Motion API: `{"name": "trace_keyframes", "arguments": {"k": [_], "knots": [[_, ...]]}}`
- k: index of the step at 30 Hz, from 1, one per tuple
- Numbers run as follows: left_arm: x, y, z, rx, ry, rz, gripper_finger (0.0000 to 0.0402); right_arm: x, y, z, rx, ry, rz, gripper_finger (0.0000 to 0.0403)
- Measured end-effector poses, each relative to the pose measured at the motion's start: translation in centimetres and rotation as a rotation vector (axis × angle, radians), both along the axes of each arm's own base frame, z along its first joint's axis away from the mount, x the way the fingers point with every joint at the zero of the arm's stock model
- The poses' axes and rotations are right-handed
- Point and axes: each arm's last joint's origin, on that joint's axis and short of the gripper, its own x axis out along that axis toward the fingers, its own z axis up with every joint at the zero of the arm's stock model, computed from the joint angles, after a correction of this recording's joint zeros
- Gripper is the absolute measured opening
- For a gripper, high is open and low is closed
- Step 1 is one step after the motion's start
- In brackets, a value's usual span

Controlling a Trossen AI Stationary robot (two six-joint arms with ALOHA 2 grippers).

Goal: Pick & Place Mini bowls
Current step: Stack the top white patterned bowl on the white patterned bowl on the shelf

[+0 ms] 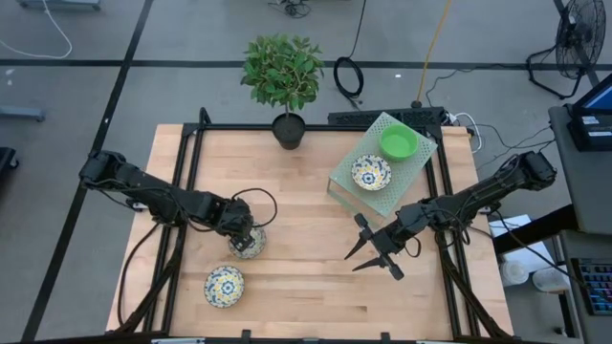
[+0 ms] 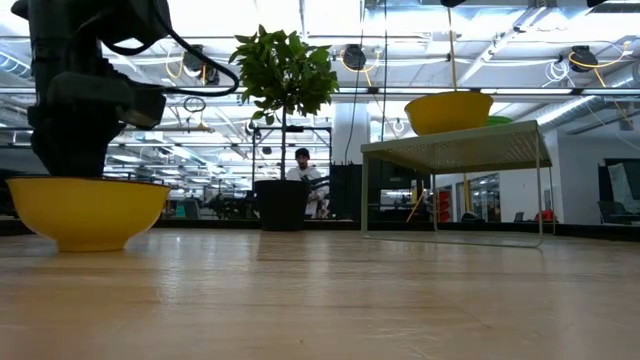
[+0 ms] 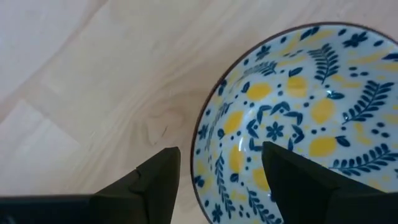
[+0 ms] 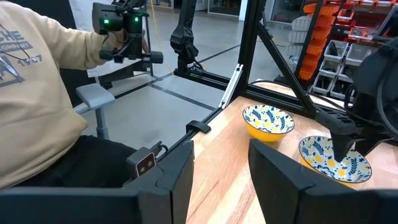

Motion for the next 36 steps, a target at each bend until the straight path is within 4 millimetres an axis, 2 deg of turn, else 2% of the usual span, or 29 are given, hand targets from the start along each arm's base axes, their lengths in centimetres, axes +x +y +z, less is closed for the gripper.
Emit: {"name": "trace_keyframes", "arguments": {"k": [8, 36], "knots": [[-0.13, -0.31, -0.01, -0.002, 0.004, -0.001, 0.0227, 0.0, 0.0, 0.0, 0.001, 0.001, 0.0, 0.0139], [-0.53, -0.22, -0.08, -0.02, 0.043, 0.205, 0.0227, 0.0, 0.0, -0.01, 0.002, 0.002, 0.0, 0.0139]]}}
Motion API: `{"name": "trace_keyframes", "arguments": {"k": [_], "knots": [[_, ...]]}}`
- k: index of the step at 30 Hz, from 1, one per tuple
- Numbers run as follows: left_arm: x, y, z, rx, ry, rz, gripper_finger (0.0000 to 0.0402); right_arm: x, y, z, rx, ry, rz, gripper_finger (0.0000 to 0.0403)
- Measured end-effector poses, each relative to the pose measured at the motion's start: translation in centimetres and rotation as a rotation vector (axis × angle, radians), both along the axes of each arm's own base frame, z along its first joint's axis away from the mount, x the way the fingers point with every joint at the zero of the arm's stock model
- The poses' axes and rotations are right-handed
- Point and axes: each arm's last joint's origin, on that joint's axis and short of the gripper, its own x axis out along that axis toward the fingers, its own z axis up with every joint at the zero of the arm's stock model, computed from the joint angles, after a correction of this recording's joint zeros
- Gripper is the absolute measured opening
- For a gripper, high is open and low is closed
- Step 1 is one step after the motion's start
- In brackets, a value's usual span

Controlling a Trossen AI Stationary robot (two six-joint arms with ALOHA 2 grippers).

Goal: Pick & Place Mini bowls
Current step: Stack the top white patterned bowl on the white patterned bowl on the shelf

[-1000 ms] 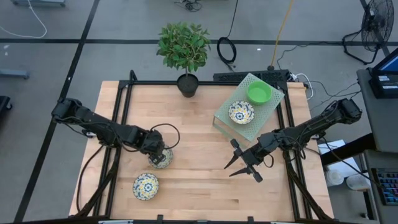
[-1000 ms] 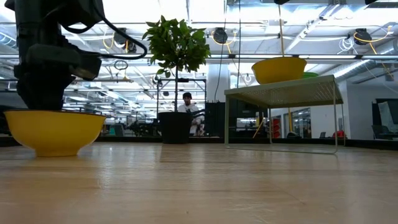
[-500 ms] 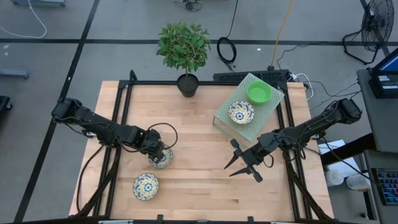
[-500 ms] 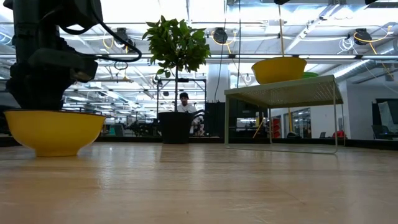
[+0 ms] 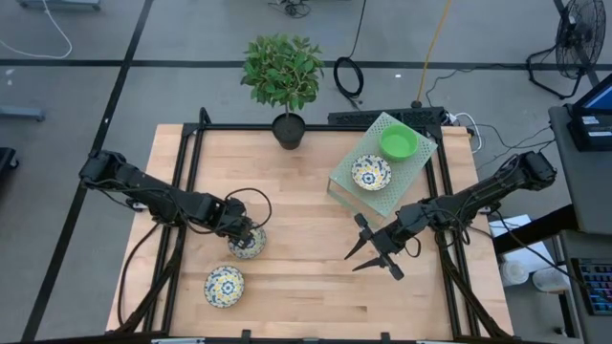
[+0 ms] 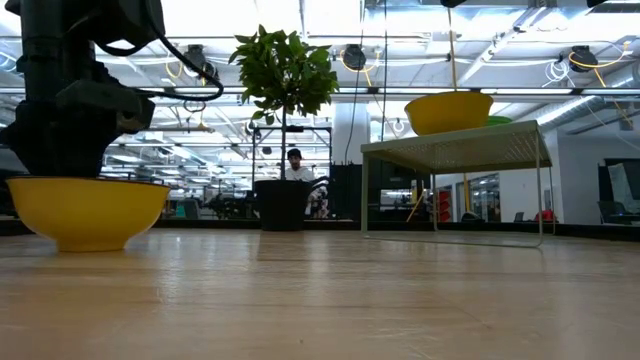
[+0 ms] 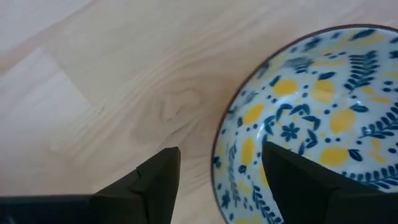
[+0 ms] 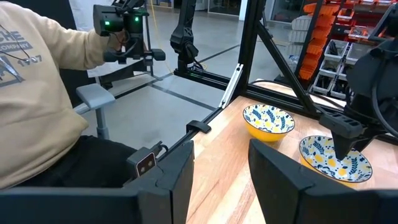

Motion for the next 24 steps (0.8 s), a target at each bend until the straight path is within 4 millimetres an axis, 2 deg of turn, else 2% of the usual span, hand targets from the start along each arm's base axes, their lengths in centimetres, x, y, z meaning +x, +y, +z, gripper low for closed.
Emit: {"name": "trace_keyframes", "arguments": {"k": [24], "knots": [[-0.29, 0.07, -0.03, 0.007, 0.03, -0.002, 0.0226, 0.0, 0.0, 0.0, 0.0, 0.0, 0.0, 0.0139]]}}
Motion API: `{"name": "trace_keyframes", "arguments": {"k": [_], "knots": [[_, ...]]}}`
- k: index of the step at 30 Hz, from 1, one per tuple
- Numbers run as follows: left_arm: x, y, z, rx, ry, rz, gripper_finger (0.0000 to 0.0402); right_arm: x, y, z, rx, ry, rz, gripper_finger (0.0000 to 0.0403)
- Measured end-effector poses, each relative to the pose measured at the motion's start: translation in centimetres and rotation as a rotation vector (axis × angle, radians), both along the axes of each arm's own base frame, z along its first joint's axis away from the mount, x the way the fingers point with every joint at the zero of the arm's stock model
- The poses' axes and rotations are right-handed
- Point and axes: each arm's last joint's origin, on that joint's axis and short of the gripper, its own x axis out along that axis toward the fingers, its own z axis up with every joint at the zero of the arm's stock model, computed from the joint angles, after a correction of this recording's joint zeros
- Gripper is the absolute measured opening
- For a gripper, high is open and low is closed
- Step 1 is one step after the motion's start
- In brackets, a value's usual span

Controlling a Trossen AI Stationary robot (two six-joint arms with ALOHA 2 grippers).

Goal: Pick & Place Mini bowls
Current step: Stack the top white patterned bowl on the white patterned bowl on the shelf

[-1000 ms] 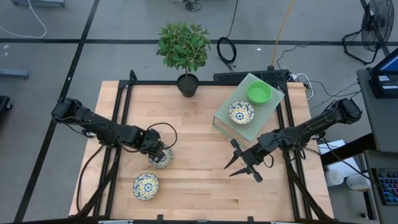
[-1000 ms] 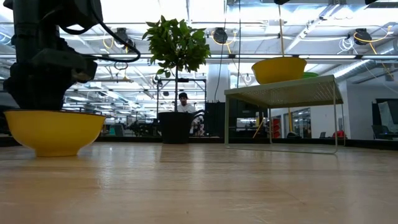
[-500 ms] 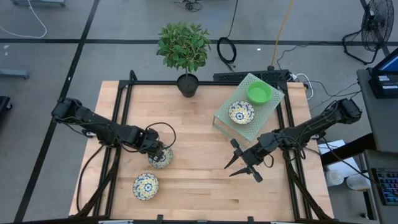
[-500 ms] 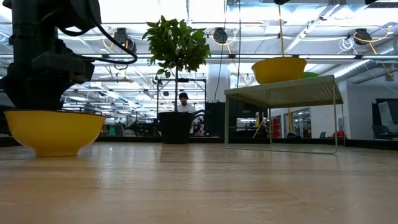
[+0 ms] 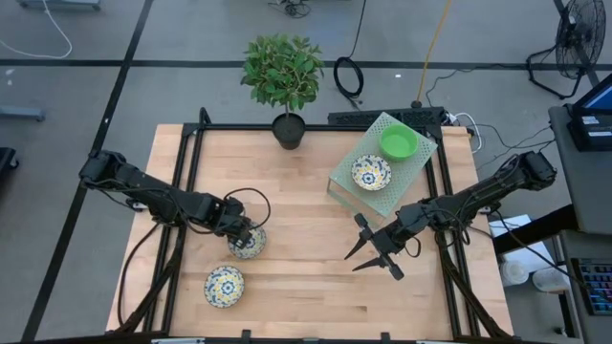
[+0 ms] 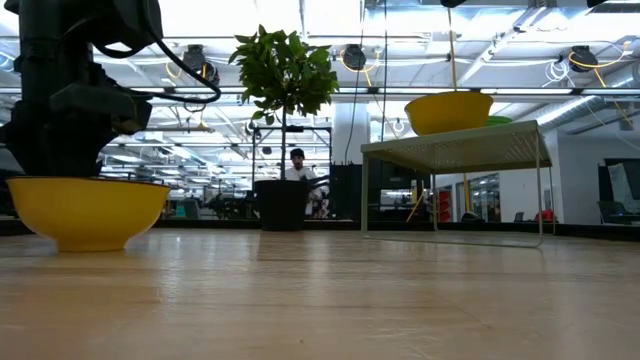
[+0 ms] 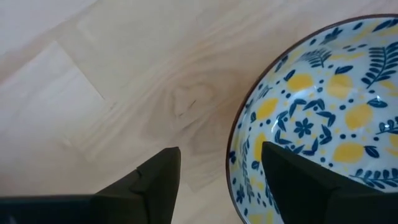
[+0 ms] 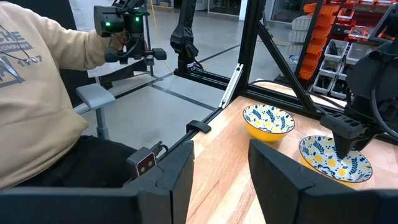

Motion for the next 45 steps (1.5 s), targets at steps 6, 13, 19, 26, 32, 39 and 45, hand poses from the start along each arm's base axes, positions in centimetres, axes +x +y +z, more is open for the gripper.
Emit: {"name": "trace_keyframes", "arguments": {"k": [6, 13, 19, 26, 32, 39, 45], "knots": [[0.0, 0.0, 0.0, -0.006, 0.002, 0.002, 0.0177, 0.0, 0.0, 0.0, 0.0, 0.0, 0.0, 0.0139], [0.0, 0.0, 0.0, -0.004, -0.001, -0.013, 0.0084, 0.0, 0.0, 0.0, 0.0, 0.0, 0.0, 0.0139], [0.2, 0.0, 0.2, 0.01, -0.017, -0.083, 0.0024, 0.0, 0.0, 0.0, 0.0, 0.001, 0.0, 0.0139], [0.6, 0.1, 0.2, 0.109, -0.075, -0.195, 0.0018, 0.0, 0.0, 0.0, 0.0, 0.001, 0.0, 0.0139], [1.5, 0.1, 0.4, 0.265, -0.175, -0.287, 0.001, 0.0, 0.0, 0.0, 0.0, 0.001, 0.0, 0.0139], [3.5, -0.7, 1.4, 0.615, -0.369, -0.496, 0.0009, 0.0, 0.0, 0.0, -0.001, 0.001, 0.0, 0.0139], [6.2, -2.1, 4.5, 0.907, -0.648, -0.642, 0.0009, 0.0, 0.0, -0.1, -0.002, 0.005, 0.003, 0.0139]]}}
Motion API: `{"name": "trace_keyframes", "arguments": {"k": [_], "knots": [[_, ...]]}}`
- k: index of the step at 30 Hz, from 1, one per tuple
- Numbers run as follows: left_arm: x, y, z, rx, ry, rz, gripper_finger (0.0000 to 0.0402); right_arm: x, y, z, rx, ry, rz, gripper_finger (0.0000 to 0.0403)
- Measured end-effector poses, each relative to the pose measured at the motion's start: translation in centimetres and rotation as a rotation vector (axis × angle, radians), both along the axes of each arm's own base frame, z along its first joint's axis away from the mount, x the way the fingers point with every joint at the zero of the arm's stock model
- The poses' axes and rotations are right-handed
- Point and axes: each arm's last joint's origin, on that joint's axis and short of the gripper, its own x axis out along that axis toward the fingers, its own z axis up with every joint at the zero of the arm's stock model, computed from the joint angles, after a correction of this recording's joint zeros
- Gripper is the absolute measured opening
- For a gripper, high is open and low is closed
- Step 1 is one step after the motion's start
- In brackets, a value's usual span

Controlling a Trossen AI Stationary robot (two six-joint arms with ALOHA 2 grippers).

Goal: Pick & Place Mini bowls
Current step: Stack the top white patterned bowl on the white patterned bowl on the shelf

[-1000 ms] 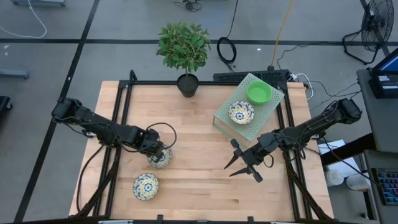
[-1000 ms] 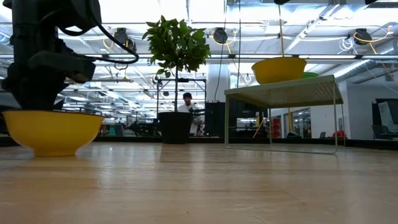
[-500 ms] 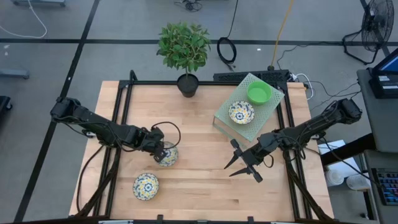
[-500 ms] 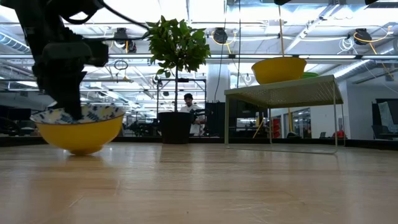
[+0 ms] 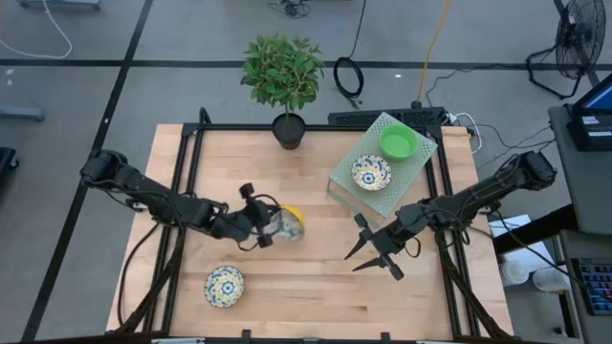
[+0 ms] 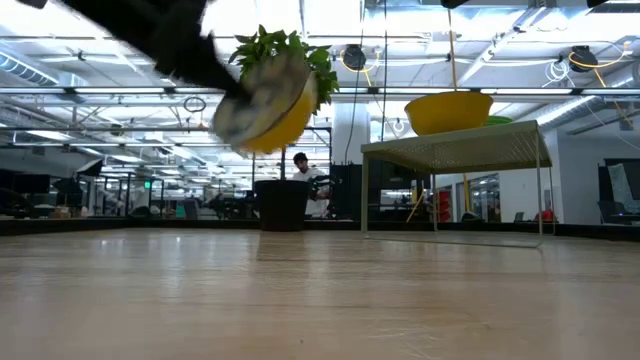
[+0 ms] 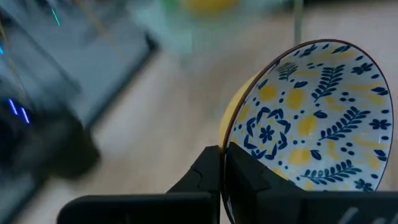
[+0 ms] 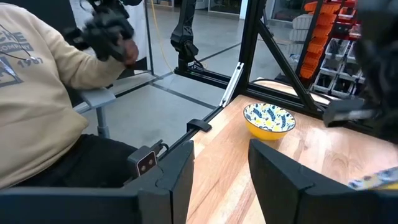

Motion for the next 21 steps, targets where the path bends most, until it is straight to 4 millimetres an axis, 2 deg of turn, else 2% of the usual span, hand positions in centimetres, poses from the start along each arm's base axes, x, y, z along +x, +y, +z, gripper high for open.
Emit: {"name": "trace_keyframes", "arguments": {"k": [8, 14, 18, 21], "knots": [[1.3, -1.0, 4.5, 0.215, -0.325, -0.137, 0.0009, -0.1, 0.0, -0.4, 0.001, -0.003, 0.001, 0.0139], [1.4, -1.2, 6.6, 0.307, -0.497, -0.143, 0.0009, -0.1, 0.4, -1.3, -0.033, 0.006, -0.032, 0.0139], [2.6, -1.9, 5.9, 0.424, -0.429, -0.103, 0.0009, 0.5, 1.4, -2.6, -0.155, 0.018, -0.208, 0.0139], [4.1, -2.9, 6.1, 0.533, -0.317, 0.026, 0.0009, 1.2, 2.0, -3.0, -0.266, 0.01, -0.358, 0.0145]]}}
